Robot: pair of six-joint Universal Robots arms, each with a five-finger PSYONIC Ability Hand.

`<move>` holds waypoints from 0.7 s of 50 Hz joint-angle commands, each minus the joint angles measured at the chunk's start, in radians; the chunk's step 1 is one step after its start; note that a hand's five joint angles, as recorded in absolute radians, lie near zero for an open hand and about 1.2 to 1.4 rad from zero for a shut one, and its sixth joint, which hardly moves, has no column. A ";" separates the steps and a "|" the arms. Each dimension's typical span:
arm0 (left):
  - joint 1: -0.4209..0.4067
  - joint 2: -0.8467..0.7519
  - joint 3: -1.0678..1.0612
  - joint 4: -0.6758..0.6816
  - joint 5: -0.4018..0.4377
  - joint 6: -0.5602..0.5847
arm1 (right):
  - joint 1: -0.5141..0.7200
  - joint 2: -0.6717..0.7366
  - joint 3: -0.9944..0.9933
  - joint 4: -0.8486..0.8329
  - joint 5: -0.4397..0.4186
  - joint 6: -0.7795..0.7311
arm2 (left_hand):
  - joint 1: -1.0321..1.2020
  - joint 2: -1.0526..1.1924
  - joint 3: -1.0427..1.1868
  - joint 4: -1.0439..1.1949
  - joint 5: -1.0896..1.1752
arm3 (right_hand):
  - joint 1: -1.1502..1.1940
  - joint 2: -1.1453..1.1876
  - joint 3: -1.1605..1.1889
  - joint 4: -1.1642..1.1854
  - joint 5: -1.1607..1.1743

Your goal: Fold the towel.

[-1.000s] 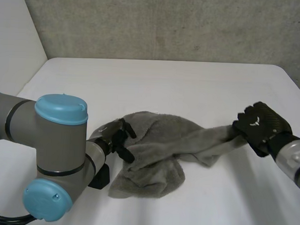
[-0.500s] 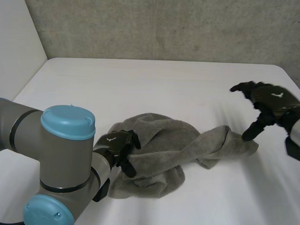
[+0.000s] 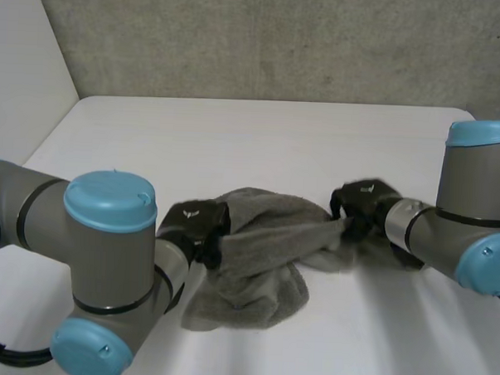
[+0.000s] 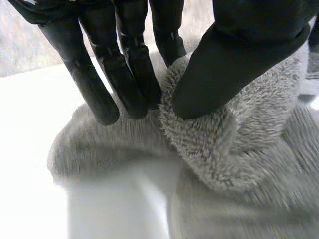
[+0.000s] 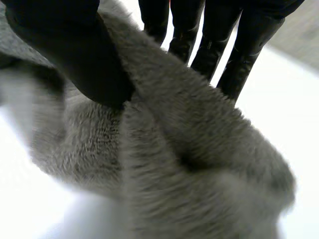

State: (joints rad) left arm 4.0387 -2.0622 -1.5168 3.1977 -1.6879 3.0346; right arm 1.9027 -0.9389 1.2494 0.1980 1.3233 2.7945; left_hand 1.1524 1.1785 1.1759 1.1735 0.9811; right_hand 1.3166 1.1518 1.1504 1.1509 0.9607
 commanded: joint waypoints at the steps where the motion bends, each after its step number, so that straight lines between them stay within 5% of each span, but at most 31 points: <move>1: 0.012 -0.001 0.188 0.138 0.000 0.039 | 0.016 -0.089 -0.013 -0.273 0.043 0.011 | 0.244 0.218 0.220 0.223 0.241 | 0.080 0.244 0.246 0.245 0.261; 8: 0.065 0.007 0.434 0.317 0.000 0.170 | 0.038 -0.240 0.077 -0.844 0.094 0.045 | 0.244 0.218 0.220 0.223 0.241 | 0.080 0.244 0.246 0.245 0.261; 12: 0.095 0.039 0.521 0.425 0.008 0.283 | 0.042 -0.284 0.134 -0.954 0.108 0.043 | 0.244 0.218 0.220 0.223 0.241 | 0.080 0.244 0.246 0.245 0.261; 18: 0.094 0.077 0.434 0.386 0.023 0.357 | 0.059 -0.297 0.159 -0.693 0.094 0.031 | 0.244 0.218 0.220 0.223 0.241 | 0.080 0.244 0.246 0.245 0.261; 27: 0.078 0.109 -0.009 0.174 0.111 0.421 | 0.042 -0.288 0.208 -0.197 0.086 -0.127 | 0.244 0.218 0.220 0.223 0.241 | 0.080 0.244 0.246 0.245 0.261; 35: 0.013 0.097 -0.226 0.105 0.105 0.385 | 0.012 -0.291 0.356 -0.141 0.079 -0.259 | 0.244 0.218 0.220 0.223 0.241 | 0.080 0.244 0.246 0.245 0.261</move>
State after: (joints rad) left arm 4.1069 -1.9542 -1.5942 3.3454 -1.5758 3.4506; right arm 1.9413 -1.2278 1.4902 0.0252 1.4065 2.6374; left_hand 1.1877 1.2174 1.2160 1.2170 1.0264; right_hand 1.3853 1.2139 1.2145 1.2174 1.0320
